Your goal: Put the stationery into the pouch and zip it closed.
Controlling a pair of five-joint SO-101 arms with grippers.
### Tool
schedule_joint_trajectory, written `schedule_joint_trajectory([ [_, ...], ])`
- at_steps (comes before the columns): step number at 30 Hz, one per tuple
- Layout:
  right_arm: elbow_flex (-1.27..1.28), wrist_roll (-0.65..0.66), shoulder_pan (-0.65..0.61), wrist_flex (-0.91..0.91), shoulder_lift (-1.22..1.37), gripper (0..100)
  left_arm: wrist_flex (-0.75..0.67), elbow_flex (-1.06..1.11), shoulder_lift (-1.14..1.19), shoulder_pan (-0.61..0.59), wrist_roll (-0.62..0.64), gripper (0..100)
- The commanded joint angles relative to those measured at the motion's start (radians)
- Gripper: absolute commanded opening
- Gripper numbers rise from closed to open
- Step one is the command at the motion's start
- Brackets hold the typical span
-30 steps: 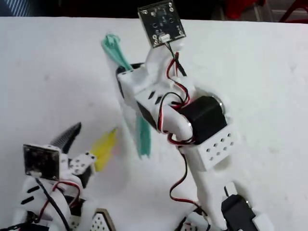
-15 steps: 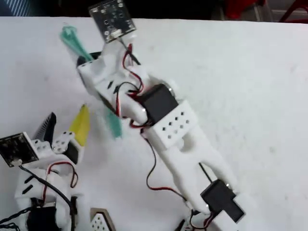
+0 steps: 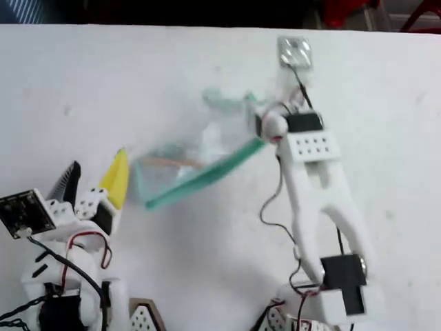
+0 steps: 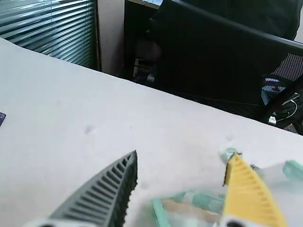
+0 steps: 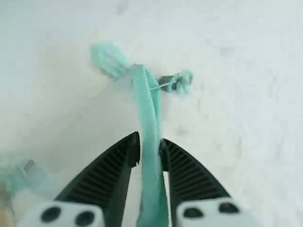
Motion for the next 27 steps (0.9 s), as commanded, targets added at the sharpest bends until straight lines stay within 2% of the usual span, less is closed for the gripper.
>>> schedule_joint_trajectory([
  [1, 0.169, 0.014, 0.062, -0.139, -0.128, 1.6, -0.025, 0.0, 0.005, -0.004, 0.006, 31],
  [6, 0.364, 0.014, 0.09, -0.282, -0.225, 1.6, -0.04, 0.031, 0.007, 0.03, 0.005, 31],
  [9, 0.457, 0.077, 0.087, -0.366, -0.242, 1.6, -0.046, 0.041, 0.007, 0.077, 0.0, 31],
  [14, 0.577, 0.126, 0.11, -0.519, -0.242, 1.6, -0.077, 0.092, 0.008, 0.177, -0.112, 30],
  [20, 0.612, 0.127, 0.16, -0.555, -0.242, 1.6, -0.138, 0.123, 0.01, 0.182, -0.118, 25],
  [27, 0.617, 0.127, 0.242, -0.61, -0.239, 1.6, -0.169, 0.153, 0.01, 0.188, -0.241, 18],
])
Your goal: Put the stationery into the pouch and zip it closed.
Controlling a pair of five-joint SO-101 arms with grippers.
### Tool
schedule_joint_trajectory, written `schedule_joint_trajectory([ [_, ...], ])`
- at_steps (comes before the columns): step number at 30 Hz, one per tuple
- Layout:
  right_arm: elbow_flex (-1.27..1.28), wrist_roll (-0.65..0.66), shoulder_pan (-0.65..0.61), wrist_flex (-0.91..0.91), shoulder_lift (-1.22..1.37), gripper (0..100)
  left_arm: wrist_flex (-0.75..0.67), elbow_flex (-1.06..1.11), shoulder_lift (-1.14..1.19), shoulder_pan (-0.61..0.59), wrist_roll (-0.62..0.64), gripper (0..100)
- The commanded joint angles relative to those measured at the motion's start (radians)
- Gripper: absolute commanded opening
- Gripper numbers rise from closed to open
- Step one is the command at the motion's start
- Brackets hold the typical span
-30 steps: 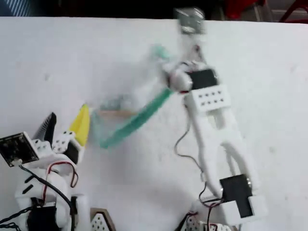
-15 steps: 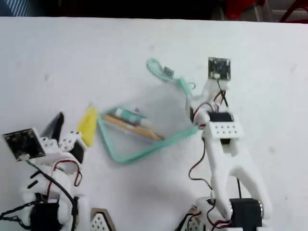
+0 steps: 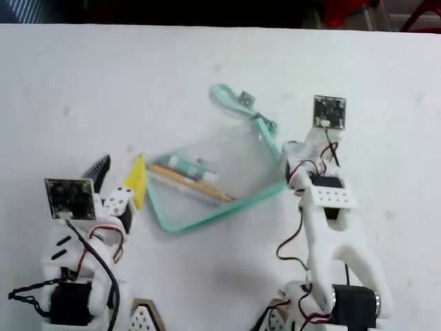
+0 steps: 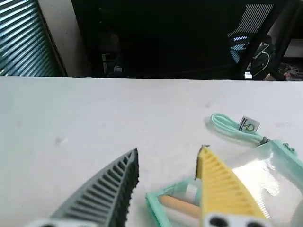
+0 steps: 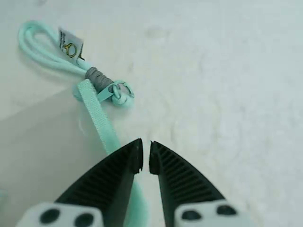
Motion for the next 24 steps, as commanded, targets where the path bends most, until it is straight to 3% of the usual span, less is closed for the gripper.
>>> schedule_joint_trajectory([
  [1, -0.008, 0.014, 0.027, -0.025, -0.041, 1.6, -0.068, 0.028, 0.008, 0.012, -0.072, 16],
  [5, -0.011, 0.014, 0.012, -0.044, -0.002, 1.6, -0.075, 0.031, 0.012, 0.007, -0.158, 10],
  [8, -0.014, 0.014, 0.007, -0.124, 0.068, 1.6, -0.066, 0.003, 0.079, 0.021, -0.152, 9],
  [12, -0.054, 0.014, 0.01, -0.168, 0.137, 1.7, -0.063, -0.143, 0.389, 0.028, -0.12, 9],
  [18, -0.193, 0.072, 0.012, 0.048, 0.2, 1.8, -0.06, -0.362, 0.94, 0.025, -0.094, 8],
  [21, -0.269, 0.112, 0.005, 0.127, 0.249, 1.8, -0.069, -0.434, 1.129, 0.004, -0.098, 2],
  [24, -0.344, 0.112, 0.005, 0.177, 0.318, 1.7, -0.072, -0.505, 1.276, -0.042, -0.055, 2],
])
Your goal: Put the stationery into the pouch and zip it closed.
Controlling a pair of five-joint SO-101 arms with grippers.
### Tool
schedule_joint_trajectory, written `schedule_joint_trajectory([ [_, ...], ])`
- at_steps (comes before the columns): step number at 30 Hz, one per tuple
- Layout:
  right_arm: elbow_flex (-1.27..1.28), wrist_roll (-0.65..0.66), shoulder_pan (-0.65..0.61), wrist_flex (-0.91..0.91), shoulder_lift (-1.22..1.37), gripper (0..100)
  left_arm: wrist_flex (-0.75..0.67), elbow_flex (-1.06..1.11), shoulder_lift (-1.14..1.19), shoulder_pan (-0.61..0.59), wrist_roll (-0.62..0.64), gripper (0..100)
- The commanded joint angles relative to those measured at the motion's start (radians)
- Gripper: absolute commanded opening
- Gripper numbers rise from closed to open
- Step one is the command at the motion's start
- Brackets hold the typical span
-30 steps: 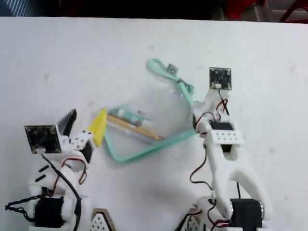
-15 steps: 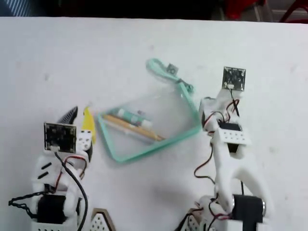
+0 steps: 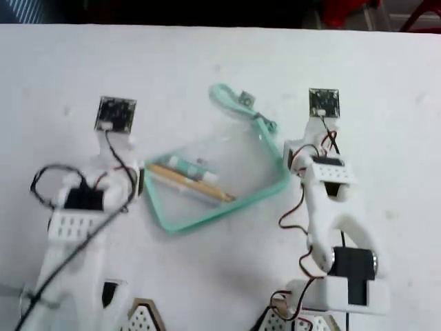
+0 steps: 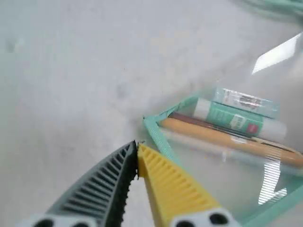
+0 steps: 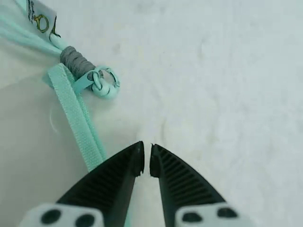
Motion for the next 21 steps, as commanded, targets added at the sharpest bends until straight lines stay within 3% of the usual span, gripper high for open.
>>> schedule_joint_trajectory([
  [1, -0.126, 0.015, -0.007, 0.065, 0.053, 1.7, -0.035, -0.141, 0.242, -0.068, 0.081, 2],
  [11, -0.296, 0.014, -0.005, 0.206, 0.2, 1.7, -0.078, -0.256, 0.565, -0.093, 0.117, 2],
  [17, -0.301, 0.014, -0.007, 0.206, 0.199, 1.8, -0.086, -0.339, 0.713, -0.004, 0.129, 2],
  [21, -0.295, 0.014, -0.007, 0.206, 0.177, 1.8, -0.075, -0.453, 0.852, 0.027, 0.244, 2],
])
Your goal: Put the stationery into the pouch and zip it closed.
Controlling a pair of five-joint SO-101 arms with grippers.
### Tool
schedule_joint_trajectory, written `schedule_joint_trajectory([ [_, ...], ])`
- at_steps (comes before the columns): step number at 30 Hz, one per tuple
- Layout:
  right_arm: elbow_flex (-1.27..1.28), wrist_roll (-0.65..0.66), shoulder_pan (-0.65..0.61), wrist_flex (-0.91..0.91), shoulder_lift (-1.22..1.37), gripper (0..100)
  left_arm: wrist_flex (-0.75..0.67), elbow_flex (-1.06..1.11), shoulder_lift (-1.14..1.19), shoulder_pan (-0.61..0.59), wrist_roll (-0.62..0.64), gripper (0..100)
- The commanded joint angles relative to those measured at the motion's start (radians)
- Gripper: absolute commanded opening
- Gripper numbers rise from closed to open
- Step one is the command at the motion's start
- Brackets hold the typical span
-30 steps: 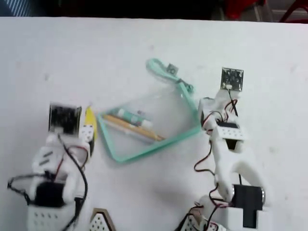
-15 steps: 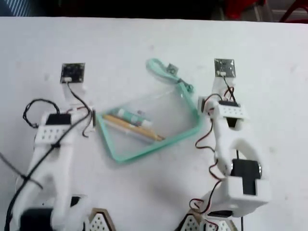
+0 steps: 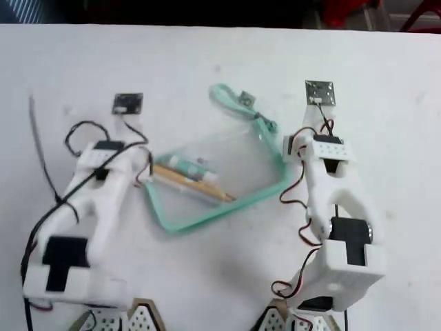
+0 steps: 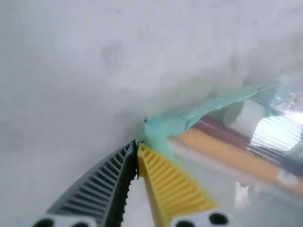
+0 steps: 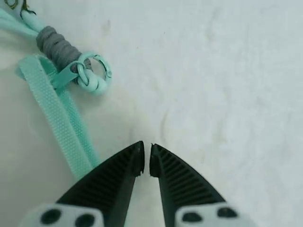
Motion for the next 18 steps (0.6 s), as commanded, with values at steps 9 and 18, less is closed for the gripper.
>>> schedule_joint_trajectory([
  [9, -0.051, 0.011, -0.002, 0.019, -0.071, 1.8, 0.114, -0.405, 0.28, 0.134, 0.114, 2],
  [18, -0.063, 0.011, -0.002, 0.008, -0.071, 1.8, 0.126, -0.499, 0.344, 0.17, 0.118, 2],
])
